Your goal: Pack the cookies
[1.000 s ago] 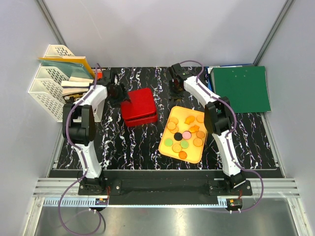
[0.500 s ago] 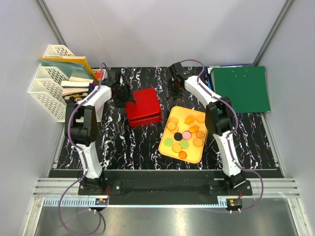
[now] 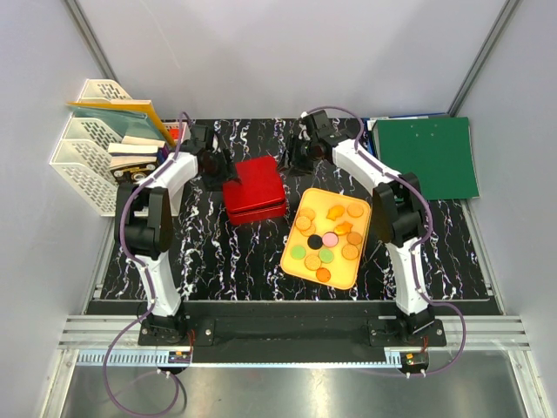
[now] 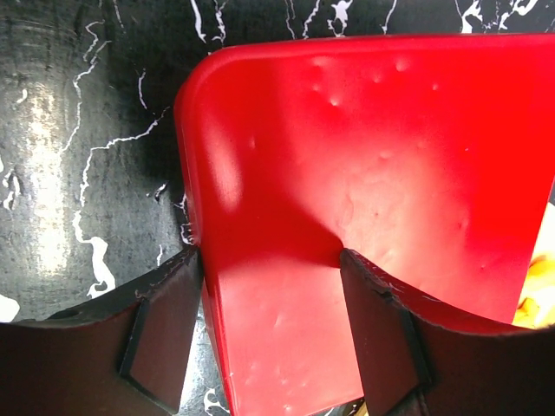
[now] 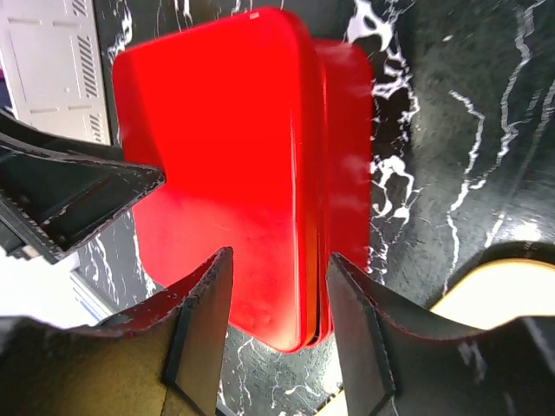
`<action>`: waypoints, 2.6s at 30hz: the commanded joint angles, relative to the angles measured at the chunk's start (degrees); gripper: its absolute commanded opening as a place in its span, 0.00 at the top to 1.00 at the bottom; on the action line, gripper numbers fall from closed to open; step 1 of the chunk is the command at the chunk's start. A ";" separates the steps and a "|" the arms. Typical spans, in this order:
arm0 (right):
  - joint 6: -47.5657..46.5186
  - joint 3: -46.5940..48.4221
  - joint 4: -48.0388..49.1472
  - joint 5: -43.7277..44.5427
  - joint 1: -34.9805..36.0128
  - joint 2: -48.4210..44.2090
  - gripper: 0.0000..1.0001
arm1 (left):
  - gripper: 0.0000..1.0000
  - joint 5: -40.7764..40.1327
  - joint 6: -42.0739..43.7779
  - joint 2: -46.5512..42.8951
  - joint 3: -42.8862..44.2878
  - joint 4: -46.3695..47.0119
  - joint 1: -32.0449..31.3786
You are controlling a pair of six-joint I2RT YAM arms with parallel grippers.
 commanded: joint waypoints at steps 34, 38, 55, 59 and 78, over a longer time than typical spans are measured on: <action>-2.96 -15.52 3.88 -0.68 -0.31 -3.42 0.63 | 0.25 -7.89 -3.93 -6.77 2.21 -4.01 0.57; -3.67 -16.67 3.80 -0.32 -0.22 -4.65 0.62 | 0.25 -7.44 -4.73 -5.44 2.48 -4.01 1.19; -0.94 -23.16 3.88 -1.29 0.21 -18.62 0.77 | 0.25 -3.67 -5.79 4.82 14.67 -4.53 5.06; -0.94 -31.67 4.32 -1.29 2.41 -23.10 1.00 | 0.25 -1.47 -5.79 10.46 19.61 -4.62 5.15; 6.96 -31.35 13.46 -2.08 7.42 -13.88 1.00 | 0.35 7.14 -5.52 22.16 27.54 -3.40 5.15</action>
